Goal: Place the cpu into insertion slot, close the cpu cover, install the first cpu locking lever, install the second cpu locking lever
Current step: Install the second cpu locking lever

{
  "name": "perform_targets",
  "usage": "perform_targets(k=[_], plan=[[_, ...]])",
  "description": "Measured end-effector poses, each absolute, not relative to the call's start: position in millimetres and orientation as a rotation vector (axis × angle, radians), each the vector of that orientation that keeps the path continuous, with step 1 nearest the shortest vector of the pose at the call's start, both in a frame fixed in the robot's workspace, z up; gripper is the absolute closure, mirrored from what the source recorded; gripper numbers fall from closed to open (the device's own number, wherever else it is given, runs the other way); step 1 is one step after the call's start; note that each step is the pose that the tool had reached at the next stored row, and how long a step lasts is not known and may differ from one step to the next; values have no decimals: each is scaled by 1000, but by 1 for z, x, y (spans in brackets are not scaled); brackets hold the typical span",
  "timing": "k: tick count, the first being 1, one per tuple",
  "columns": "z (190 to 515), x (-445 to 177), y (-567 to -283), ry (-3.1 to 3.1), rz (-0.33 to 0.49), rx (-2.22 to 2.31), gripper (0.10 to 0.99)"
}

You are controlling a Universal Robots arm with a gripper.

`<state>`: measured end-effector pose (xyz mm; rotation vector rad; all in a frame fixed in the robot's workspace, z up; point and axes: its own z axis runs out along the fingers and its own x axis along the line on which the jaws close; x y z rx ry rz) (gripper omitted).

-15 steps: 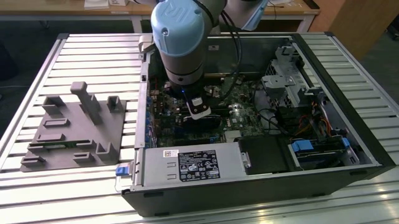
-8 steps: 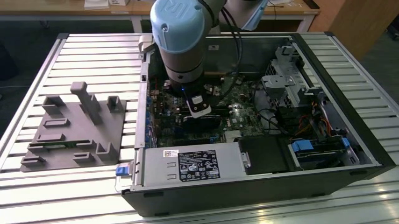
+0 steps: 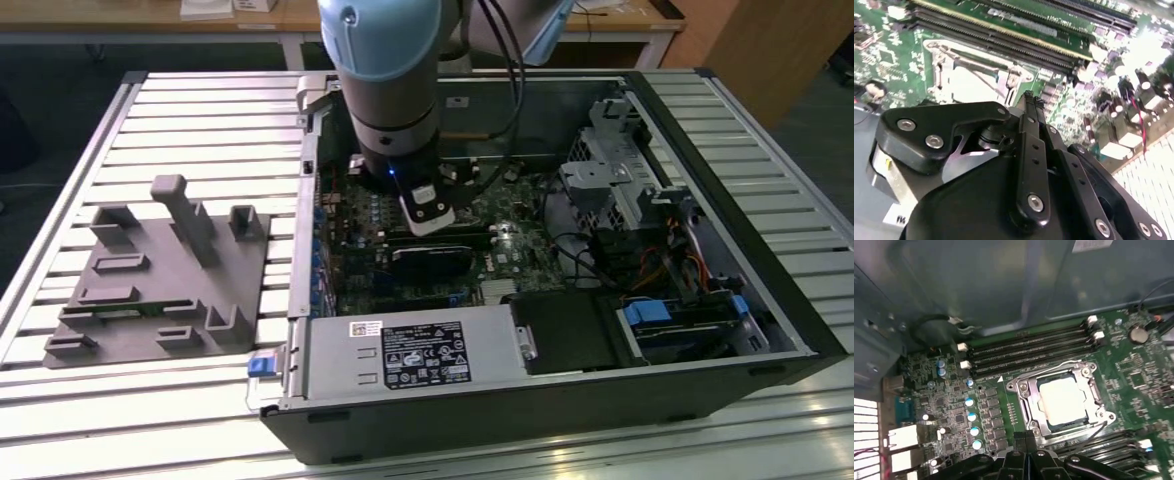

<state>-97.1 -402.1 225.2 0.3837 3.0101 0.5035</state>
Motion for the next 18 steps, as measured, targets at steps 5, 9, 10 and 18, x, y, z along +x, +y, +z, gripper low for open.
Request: perform_targets(k=[5,9,10,18], plan=[[239,-96,-402,3012,483,383,973],[247,-95,-402,3014,447,382,973],[248,-94,-402,3015,437,382,973],[248,-78,-402,3021,391,387,973]])
